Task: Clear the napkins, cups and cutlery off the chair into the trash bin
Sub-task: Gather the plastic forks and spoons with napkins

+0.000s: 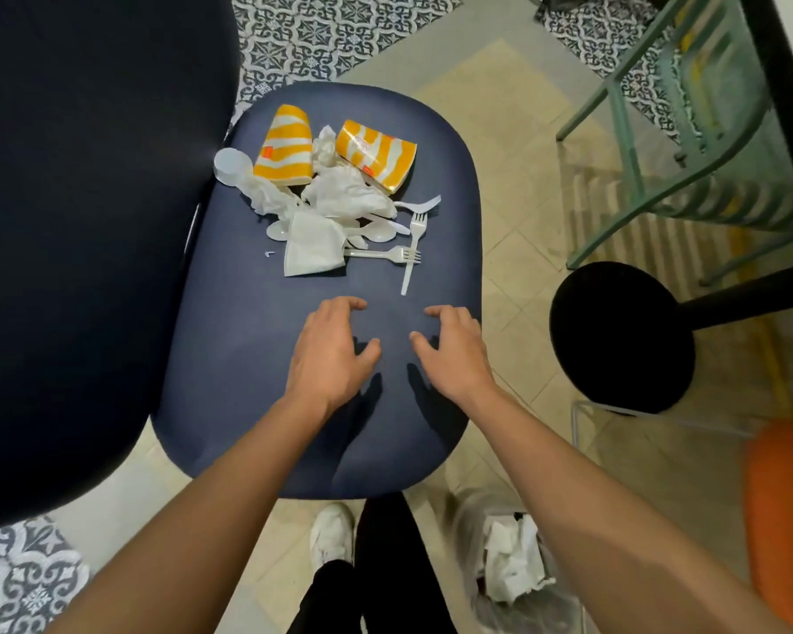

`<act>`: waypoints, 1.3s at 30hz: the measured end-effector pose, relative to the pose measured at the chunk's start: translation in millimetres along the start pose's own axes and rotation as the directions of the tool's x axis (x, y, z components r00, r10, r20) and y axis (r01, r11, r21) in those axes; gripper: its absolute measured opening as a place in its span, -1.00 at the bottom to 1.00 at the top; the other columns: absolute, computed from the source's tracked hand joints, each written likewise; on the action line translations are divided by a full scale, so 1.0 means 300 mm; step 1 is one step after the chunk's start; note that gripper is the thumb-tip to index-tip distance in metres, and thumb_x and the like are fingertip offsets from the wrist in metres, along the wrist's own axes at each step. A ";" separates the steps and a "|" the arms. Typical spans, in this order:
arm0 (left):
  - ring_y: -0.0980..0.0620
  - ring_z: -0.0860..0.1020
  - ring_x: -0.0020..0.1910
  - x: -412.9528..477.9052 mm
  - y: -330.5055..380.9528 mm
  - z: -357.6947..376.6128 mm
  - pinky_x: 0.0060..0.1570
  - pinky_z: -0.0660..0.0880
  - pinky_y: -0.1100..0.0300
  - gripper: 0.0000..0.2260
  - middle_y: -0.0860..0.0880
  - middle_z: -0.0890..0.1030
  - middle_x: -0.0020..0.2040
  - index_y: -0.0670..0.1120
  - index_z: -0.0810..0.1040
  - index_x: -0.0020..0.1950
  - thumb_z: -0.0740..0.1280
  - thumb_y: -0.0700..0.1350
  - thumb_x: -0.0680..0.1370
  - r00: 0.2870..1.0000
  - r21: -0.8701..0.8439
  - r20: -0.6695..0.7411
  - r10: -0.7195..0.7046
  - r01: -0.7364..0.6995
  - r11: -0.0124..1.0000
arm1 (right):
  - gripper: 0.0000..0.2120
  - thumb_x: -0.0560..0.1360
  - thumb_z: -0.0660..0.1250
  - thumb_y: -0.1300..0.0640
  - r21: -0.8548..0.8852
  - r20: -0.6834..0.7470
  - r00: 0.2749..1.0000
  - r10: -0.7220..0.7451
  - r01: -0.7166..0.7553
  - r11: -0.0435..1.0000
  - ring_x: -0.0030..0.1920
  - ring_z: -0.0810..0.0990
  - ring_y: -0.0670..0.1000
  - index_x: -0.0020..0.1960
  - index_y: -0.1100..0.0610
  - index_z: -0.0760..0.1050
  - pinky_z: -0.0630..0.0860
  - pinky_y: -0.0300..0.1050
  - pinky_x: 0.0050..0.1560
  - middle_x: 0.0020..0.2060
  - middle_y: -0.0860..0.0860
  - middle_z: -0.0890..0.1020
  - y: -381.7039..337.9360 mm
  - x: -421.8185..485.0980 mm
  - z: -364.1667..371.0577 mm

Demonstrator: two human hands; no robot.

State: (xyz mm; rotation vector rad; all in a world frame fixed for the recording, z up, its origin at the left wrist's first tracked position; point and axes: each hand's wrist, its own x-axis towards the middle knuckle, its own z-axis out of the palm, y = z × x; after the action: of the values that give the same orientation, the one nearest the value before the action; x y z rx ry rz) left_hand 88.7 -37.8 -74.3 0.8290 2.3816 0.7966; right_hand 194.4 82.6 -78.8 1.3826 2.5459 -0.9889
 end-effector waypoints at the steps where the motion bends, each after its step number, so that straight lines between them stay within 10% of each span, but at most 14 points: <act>1: 0.00 0.36 0.29 0.021 -0.005 -0.004 0.19 0.33 0.12 -0.57 0.01 0.43 0.27 -0.02 0.35 0.31 0.34 -0.02 0.48 1.000 0.002 0.001 -0.010 0.010 1.000 | -0.63 0.53 0.25 0.00 -0.009 0.016 1.000 -0.001 0.001 1.000 0.30 0.32 0.08 0.30 0.08 0.36 0.31 0.02 0.30 0.25 0.06 0.41 -0.004 0.022 0.002; 13: -0.01 0.34 0.30 0.268 0.001 0.041 0.22 0.32 0.08 -0.61 -0.02 0.41 0.30 -0.03 0.35 0.34 0.30 -0.09 0.52 0.996 0.018 0.041 -0.080 0.080 0.997 | -0.64 0.50 0.30 0.08 -0.033 0.047 0.997 0.059 -0.058 0.998 0.26 0.39 0.07 0.28 0.10 0.39 0.39 -0.03 0.22 0.23 0.05 0.43 -0.019 0.339 -0.005; 29: -0.12 0.32 0.20 0.552 0.019 0.206 0.17 0.32 0.10 -0.64 -0.15 0.39 0.22 -0.16 0.31 0.33 0.18 -0.30 0.54 0.972 0.412 0.192 0.136 -0.206 0.888 | -0.65 0.53 0.25 0.03 0.046 0.043 0.990 0.133 -0.135 0.990 0.20 0.43 0.08 0.26 0.16 0.41 0.39 0.01 0.26 0.18 0.09 0.43 0.020 0.561 0.058; 39: -0.02 0.30 -0.07 0.570 0.012 0.173 -0.06 0.14 0.14 -0.87 -0.07 0.43 0.01 -0.08 0.35 0.06 0.07 -0.25 0.59 0.978 0.328 0.121 0.169 -0.200 0.923 | -0.74 0.61 0.08 0.10 0.231 -0.072 0.961 0.266 -0.244 0.942 -0.08 0.41 -0.06 0.08 0.16 0.51 0.26 -0.23 -0.06 0.04 0.05 0.52 0.012 0.610 0.052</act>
State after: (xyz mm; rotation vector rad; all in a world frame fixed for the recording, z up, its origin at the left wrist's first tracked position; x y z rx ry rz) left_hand 2.9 98.4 -151.9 1.2162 2.4182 0.4057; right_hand 85.7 207.6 -158.4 1.8117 2.2958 -1.2060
